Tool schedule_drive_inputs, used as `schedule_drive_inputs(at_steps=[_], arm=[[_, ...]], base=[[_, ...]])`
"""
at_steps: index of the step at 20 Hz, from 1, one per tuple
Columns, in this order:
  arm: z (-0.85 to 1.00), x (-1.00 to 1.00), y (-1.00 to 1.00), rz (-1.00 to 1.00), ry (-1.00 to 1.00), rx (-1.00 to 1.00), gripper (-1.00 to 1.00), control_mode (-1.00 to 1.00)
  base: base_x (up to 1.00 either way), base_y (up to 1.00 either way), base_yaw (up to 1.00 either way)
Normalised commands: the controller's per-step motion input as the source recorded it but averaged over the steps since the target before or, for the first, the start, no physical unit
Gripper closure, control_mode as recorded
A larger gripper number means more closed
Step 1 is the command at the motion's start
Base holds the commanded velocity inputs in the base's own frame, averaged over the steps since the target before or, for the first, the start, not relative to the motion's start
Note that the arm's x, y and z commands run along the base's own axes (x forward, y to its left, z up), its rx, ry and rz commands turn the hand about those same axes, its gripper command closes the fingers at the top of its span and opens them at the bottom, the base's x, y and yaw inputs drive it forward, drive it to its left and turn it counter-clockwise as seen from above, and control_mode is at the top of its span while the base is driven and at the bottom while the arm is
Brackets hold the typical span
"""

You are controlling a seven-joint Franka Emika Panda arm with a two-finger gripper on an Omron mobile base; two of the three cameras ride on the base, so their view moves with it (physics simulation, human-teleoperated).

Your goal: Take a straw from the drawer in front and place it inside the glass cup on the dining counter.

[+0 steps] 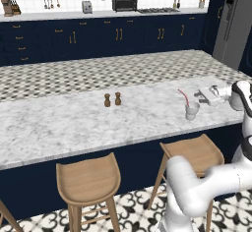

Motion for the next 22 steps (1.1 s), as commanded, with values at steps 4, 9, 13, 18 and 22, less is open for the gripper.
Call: schedule_drive_inputs(at_steps=[4,9,13,18,22], arm=[[0.36,-0.55,0.10,-0.07,0.00,0.00,-1.00,-1.00],[0.25,-0.57,0.33,-0.07,-0.01,0.00,-1.00,-1.00],[0.48,-0.40,0.50,-0.12,-0.07,0.00,-1.00,-1.00],[0.43,-0.24,0.59,-0.13,-0.05,-0.01,-1.00,-1.00],[0.22,-0.06,0.59,-0.11,0.00,-0.03,-1.00,-1.00]], base=[[0.00,0.00,0.00],[0.00,0.00,0.00],[0.00,0.00,0.00],[0.00,0.00,0.00],[0.00,0.00,0.00]])
